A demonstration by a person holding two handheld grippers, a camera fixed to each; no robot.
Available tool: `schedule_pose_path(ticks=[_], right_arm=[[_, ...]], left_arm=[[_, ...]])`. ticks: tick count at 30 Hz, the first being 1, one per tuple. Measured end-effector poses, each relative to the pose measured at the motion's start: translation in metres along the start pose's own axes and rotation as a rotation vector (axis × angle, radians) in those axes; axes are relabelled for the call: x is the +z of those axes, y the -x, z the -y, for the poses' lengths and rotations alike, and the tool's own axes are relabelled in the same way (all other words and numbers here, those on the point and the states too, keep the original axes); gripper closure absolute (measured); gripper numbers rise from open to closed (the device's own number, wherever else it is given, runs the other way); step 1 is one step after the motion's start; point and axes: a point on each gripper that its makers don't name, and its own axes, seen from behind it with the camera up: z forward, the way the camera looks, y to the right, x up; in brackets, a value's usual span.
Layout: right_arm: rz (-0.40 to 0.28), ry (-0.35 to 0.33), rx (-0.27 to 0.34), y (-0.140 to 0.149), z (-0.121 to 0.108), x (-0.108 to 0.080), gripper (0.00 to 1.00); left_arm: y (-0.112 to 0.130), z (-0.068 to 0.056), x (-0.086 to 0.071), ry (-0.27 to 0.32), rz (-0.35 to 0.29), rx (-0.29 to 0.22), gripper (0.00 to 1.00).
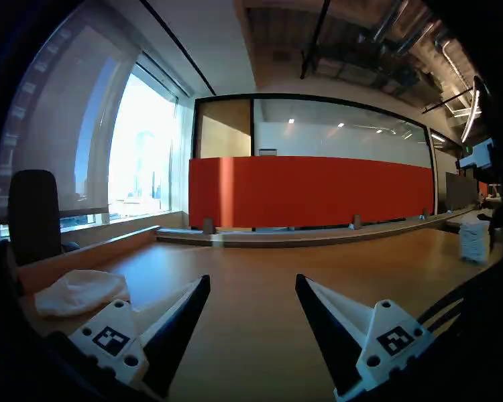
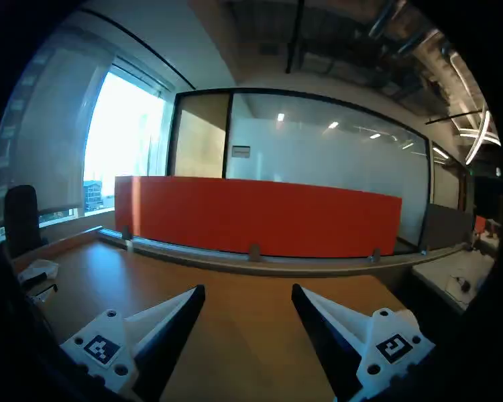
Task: Fold towel
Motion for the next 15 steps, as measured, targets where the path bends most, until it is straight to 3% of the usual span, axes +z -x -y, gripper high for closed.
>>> schedule_pose_path(ticks=[8,15], right_arm=[[-0.036,0.007,0.003,-0.011,-0.009,-0.005,0.00],[-0.062,0.044,0.028,-0.013,-0.031,-0.013,0.00]], left_arm=[[0.002,-0.001,0.001,0.000,-0.001,0.001,0.06],[0.003,-0.001,0.002,0.000,-0.001,0.001,0.06]])
